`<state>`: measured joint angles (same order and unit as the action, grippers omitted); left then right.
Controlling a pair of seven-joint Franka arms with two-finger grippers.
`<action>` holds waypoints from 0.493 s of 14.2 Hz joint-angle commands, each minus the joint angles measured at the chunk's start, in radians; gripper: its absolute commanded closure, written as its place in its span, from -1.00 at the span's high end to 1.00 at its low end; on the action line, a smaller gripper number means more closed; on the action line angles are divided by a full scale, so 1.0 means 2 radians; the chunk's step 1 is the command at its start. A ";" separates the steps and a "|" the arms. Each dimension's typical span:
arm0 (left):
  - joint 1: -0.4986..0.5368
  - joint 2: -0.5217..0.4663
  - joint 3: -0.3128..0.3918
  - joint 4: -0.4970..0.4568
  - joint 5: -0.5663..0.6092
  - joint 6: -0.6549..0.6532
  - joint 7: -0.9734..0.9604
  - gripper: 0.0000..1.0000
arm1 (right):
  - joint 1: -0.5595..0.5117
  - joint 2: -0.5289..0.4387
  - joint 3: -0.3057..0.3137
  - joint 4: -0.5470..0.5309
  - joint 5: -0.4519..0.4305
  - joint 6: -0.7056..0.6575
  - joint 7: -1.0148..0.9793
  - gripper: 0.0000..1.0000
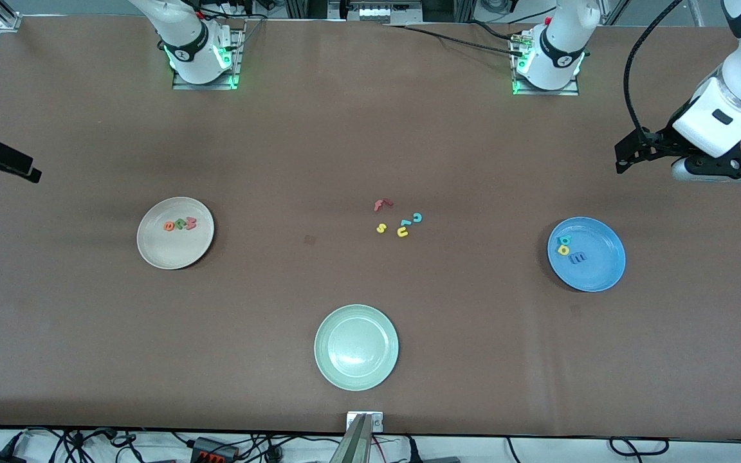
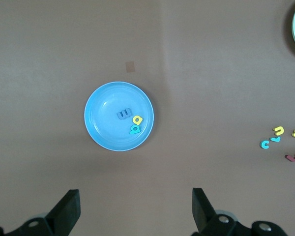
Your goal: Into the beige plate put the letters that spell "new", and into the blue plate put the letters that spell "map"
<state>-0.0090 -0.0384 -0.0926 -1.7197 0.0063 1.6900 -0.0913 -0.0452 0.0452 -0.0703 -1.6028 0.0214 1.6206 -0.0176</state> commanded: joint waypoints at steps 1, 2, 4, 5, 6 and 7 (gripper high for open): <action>0.003 -0.008 -0.004 0.002 -0.010 -0.004 -0.006 1.00 | -0.010 -0.053 0.012 -0.065 -0.008 0.017 -0.007 1.00; 0.002 -0.008 -0.004 0.004 -0.011 -0.006 -0.003 1.00 | -0.010 -0.053 0.012 -0.064 -0.009 0.016 -0.007 1.00; 0.001 -0.008 -0.004 0.009 -0.010 -0.019 0.002 1.00 | -0.011 -0.053 0.012 -0.058 -0.009 0.013 -0.010 1.00; 0.001 -0.008 -0.004 0.009 -0.010 -0.020 0.002 1.00 | -0.010 -0.053 0.012 -0.058 -0.009 0.012 -0.015 1.00; 0.001 -0.008 -0.004 0.009 -0.010 -0.021 0.001 1.00 | -0.010 -0.053 0.012 -0.058 -0.009 0.007 -0.014 1.00; 0.001 -0.008 -0.004 0.009 -0.010 -0.021 0.001 1.00 | -0.010 -0.054 0.012 -0.058 -0.010 0.006 -0.014 1.00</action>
<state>-0.0099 -0.0482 -0.0980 -1.7158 0.0063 1.6706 -0.0933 -0.0454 -0.0406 -0.0665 -1.6992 0.0193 1.6322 -0.0265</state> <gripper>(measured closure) 0.000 0.000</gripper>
